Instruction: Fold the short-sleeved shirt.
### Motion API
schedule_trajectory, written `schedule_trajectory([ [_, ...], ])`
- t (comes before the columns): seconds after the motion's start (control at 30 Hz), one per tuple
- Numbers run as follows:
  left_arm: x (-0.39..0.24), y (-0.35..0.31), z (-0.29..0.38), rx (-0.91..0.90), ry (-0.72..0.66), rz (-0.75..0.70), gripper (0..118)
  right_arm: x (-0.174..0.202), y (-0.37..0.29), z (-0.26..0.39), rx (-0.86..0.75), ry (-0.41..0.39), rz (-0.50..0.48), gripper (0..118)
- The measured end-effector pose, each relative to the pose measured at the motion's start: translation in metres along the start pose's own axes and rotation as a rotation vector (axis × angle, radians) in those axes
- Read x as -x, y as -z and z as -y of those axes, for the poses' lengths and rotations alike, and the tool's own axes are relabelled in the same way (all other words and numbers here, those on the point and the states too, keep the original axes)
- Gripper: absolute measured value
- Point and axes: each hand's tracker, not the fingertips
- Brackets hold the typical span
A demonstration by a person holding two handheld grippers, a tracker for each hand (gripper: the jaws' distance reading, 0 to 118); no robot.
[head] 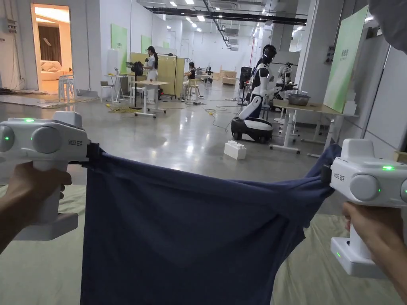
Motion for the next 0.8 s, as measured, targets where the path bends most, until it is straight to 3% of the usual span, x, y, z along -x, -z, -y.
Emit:
schedule_trajectory([
  [0.27, -0.007, 0.019, -0.057, -0.063, 0.025, -0.031, 5, 0.006, 0.027, -0.047, -0.080, -0.016, 0.027, 7],
  [0.3, -0.008, 0.020, -0.062, -0.080, 0.028, -0.033, 5, 0.007, 0.027, -0.054, -0.126, -0.056, 0.044, 7],
  [0.43, -0.010, 0.022, -0.075, -0.101, 0.019, -0.031, 5, 0.007, 0.030, -0.065, -0.126, -0.039, 0.047, 7],
  [0.8, -0.011, 0.026, -0.010, -0.058, 0.045, -0.023, 5, 0.007, 0.006, -0.013, -0.084, -0.048, 0.059, 7],
])
